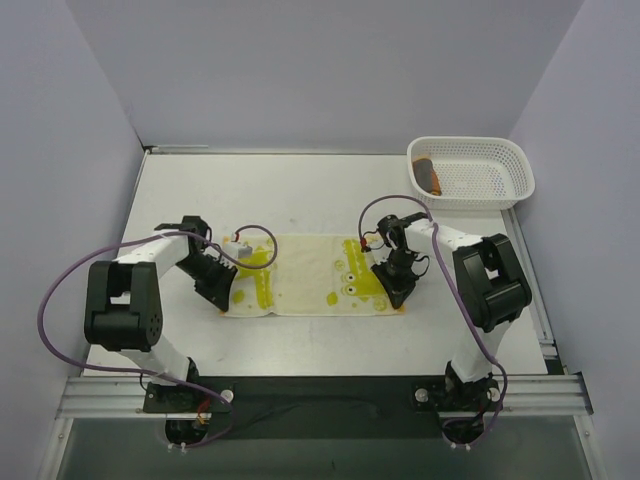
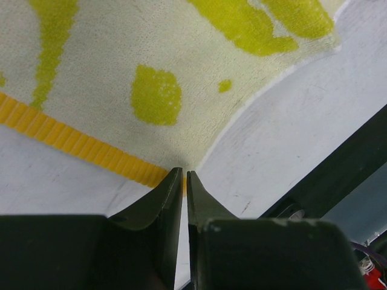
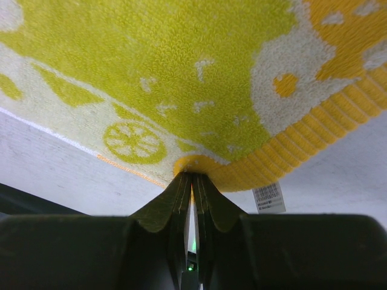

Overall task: Roll the towels
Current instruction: Flatten the towel

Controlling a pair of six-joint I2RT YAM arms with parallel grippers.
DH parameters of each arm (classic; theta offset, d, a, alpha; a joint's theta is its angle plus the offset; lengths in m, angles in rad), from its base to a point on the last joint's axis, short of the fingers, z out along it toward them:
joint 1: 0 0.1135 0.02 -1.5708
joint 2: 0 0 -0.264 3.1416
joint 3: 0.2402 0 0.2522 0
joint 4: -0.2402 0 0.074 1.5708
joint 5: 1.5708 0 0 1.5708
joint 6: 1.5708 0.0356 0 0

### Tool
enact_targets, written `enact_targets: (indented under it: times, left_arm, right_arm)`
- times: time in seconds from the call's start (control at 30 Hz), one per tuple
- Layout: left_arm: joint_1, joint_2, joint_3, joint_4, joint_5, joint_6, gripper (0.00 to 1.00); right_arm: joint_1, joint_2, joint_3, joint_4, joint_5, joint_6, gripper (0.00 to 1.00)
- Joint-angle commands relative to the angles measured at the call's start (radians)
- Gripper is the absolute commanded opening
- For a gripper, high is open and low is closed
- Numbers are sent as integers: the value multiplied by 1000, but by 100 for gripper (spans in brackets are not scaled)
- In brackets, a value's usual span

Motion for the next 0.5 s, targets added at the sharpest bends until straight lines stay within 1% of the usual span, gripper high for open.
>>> enact_targets:
  times: [0.0,0.23,0.37,0.4,0.47]
  left_arm:
    - [-24,-17,23,-31,26,-13,18]
    - [-10,37,-24,18,-49,-5,15]
    - [30,79,-49,58,-123,-1,13]
    - [62,83,-50,70,-135,7,12]
    - [85,100,-49,81,-171,15,10]
  right_arm:
    - [-1,16,14,-31,-11,9,9]
    - [-8,17,11,-30,-9,9,9]
    - [-11,13,3,-31,-2,6,9]
    - [-11,11,0,-31,-2,5,9]
    - [-12,8,-9,-33,8,0,9]
